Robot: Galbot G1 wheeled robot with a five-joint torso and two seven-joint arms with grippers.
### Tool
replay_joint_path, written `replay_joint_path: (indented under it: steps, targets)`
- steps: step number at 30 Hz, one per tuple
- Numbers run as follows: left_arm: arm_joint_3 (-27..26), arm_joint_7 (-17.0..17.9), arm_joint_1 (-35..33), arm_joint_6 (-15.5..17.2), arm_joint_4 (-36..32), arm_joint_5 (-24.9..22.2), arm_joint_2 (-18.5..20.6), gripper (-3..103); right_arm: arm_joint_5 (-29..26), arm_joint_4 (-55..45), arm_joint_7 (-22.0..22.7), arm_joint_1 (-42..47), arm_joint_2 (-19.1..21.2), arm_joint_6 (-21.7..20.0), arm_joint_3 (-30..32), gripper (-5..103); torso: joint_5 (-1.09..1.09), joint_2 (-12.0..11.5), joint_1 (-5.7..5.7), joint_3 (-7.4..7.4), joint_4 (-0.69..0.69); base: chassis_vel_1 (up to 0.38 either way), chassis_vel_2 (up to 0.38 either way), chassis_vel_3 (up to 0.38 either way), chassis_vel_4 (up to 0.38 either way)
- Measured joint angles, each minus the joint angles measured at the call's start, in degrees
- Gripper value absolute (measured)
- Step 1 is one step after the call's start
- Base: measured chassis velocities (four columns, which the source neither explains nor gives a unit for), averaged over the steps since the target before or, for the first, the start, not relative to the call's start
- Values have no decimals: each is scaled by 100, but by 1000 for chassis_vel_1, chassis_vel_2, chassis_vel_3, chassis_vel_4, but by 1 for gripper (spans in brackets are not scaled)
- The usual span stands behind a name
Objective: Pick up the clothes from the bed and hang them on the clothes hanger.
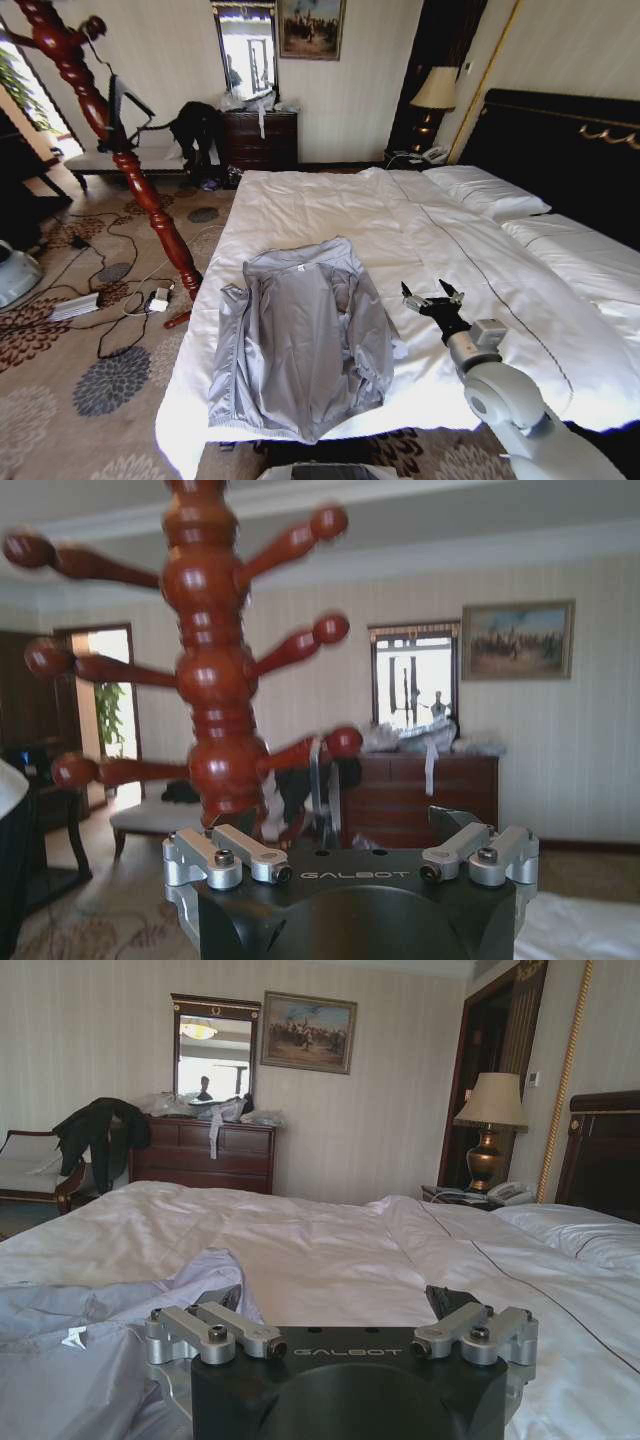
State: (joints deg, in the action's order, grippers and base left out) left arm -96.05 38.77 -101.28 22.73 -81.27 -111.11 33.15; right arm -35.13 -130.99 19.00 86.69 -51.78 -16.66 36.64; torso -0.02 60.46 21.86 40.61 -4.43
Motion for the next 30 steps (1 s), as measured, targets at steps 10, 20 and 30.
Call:
replay_joint_path:
  steps: [10, 20, 30]
  targets:
    - [-733, 265, -1017, 172, 798, -155, 327, 94, 48, 44, -18, 69, -24, 24, 13, 100, 1, 0, 1, 0, -2, 0, 0, 0, 0]
    - [-1126, 244, -1507, 174, 1448, -46, 589, 93, 107, 119, -37, 79, -26, 50, -8, 100, 4, 0, 1, 1, -4, 0, 0, 0, 0]
    - [-1332, 73, -1927, 217, 1945, 82, 900, 93, 20, 113, -12, 66, -14, 45, 77, 100, 3, 0, 2, 1, -6, 0, 0, 0, 0]
